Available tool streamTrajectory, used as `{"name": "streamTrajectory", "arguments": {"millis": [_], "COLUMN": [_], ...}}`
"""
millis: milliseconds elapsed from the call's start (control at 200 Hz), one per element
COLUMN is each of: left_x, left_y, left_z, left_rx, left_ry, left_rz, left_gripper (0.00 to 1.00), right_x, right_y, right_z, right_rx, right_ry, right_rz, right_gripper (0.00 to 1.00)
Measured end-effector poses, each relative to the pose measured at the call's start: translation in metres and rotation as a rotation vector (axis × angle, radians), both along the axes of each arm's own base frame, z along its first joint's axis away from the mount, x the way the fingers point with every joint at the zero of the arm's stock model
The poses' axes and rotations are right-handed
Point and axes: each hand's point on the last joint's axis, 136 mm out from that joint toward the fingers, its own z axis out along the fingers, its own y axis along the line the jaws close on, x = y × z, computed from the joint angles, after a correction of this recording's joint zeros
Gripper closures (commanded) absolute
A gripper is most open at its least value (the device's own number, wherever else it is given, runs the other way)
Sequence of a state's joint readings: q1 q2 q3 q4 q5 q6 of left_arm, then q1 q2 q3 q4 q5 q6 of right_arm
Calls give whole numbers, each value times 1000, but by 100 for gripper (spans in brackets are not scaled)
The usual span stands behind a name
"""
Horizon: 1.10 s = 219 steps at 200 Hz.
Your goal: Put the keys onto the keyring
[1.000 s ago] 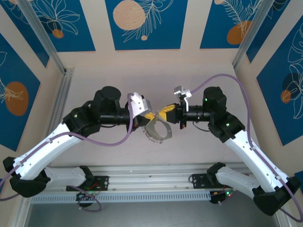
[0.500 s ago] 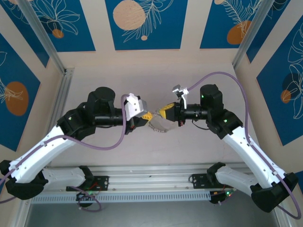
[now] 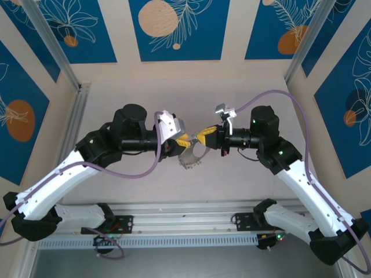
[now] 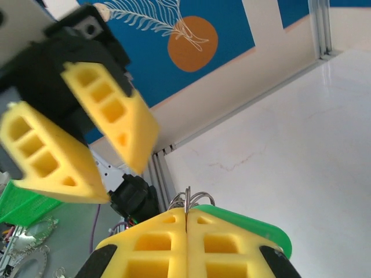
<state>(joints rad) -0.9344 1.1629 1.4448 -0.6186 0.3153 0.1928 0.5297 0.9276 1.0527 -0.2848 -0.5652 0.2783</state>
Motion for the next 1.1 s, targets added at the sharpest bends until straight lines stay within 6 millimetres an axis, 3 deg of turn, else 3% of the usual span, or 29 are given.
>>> {"name": "streamTrajectory", "arguments": {"millis": [520, 1095], "left_x": [-4, -23], "left_y": [7, 15], "left_z": [2, 9], "left_rx": [6, 14], "left_ry": [-9, -42], "left_rz": [2, -86], "left_gripper": [63, 67], "right_x": [-31, -55], "right_y": [5, 9], "right_z": [13, 24], "right_rx": [58, 81], "right_ry": [-46, -74], "right_rz": [138, 246], "right_gripper": [100, 100]}}
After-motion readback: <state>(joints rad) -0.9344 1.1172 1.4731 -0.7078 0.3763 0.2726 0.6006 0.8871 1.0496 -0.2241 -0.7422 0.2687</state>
